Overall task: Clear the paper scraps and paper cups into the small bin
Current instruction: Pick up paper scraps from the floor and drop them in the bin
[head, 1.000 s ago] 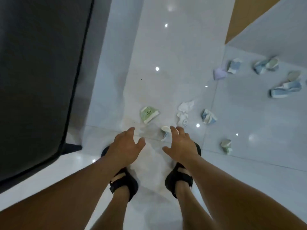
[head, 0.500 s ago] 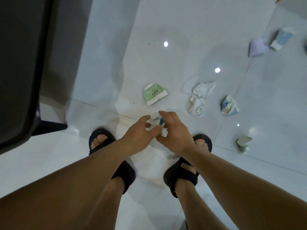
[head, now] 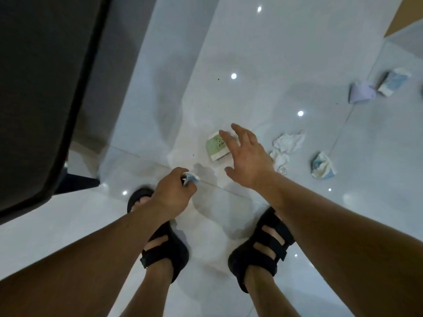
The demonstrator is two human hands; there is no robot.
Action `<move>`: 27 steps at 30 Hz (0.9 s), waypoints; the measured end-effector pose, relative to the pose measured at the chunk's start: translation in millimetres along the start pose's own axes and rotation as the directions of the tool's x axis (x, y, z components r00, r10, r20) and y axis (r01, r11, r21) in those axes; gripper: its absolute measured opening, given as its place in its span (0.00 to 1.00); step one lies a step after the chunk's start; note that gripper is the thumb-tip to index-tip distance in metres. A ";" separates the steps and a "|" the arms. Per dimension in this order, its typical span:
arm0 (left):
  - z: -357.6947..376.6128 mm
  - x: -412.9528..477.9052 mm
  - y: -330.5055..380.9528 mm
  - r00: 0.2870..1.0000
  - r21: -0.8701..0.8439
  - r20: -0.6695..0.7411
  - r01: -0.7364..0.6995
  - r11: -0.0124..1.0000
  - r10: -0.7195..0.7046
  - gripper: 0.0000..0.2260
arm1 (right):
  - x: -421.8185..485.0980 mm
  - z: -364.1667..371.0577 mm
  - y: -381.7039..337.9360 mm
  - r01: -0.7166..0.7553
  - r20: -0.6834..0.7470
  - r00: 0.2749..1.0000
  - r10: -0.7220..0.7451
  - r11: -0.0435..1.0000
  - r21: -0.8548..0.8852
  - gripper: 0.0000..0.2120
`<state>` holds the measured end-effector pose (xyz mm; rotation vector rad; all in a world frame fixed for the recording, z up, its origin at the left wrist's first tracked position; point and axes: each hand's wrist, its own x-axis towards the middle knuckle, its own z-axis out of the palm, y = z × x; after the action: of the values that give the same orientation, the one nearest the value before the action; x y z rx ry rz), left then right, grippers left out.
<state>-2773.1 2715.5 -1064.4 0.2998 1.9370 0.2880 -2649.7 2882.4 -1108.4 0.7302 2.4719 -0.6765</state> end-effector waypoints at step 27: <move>-203.9 -291.4 155.0 0.973 -0.040 -0.162 -0.171 0.985 0.162 0.12 | -180.4 -333.4 -135.9 -0.060 -0.022 0.997 0.071 0.947 0.316 0.46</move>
<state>-2843.8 2749.5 -684.5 0.4160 2.0603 0.4859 -2694.2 2906.9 -708.9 0.9436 2.3829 -1.0573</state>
